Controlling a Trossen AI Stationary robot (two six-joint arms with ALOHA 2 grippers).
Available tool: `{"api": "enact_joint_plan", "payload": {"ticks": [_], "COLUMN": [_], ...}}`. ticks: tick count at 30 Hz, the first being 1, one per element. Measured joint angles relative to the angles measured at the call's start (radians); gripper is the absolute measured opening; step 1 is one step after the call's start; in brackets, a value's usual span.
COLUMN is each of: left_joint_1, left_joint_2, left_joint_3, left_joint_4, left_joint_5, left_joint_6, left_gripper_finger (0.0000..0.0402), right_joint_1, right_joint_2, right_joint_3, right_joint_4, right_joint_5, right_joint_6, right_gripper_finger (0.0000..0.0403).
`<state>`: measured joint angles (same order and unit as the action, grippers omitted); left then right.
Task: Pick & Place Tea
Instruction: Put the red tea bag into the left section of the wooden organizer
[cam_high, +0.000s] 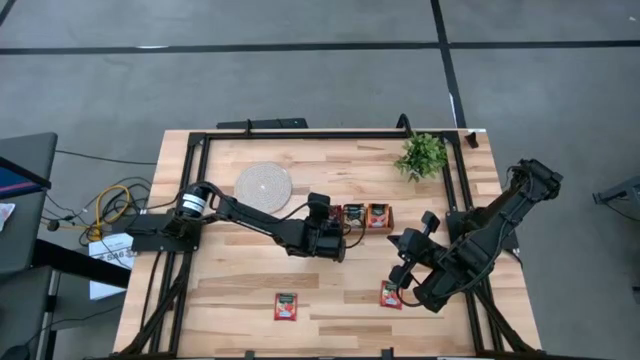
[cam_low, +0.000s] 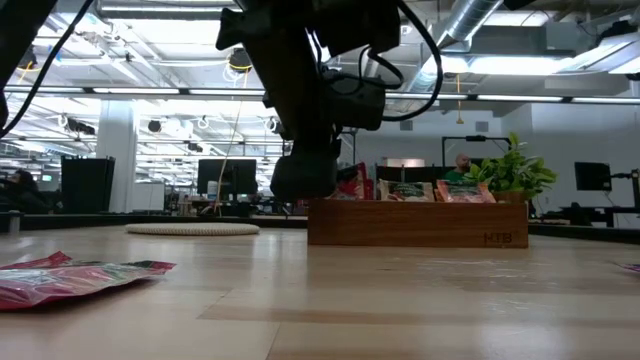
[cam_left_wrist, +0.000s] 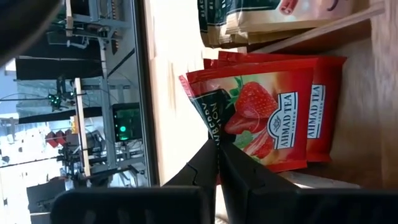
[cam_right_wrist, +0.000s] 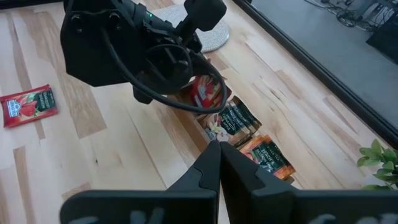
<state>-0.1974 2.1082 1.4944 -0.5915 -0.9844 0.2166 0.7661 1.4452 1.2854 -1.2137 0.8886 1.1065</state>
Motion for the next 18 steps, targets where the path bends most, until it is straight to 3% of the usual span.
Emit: {"api": "enact_joint_plan", "payload": {"ticks": [11, 18], "left_joint_1": [0.000, 0.000], "left_joint_2": [-0.003, -0.012], "left_joint_3": [0.010, 0.185], "left_joint_4": [-0.016, -0.201], "left_joint_5": [-0.004, -0.016], "left_joint_6": [0.036, -0.041], "left_gripper_finger": [0.0115, 0.0142], "right_joint_1": [0.000, 0.000], "right_joint_2": [0.000, 0.000], "right_joint_3": [0.000, 0.000], "right_joint_4": [0.003, 0.004], "right_joint_5": [0.000, 0.000], "right_joint_6": [0.000, 0.001], "right_gripper_finger": [0.0000, 0.0000]}}
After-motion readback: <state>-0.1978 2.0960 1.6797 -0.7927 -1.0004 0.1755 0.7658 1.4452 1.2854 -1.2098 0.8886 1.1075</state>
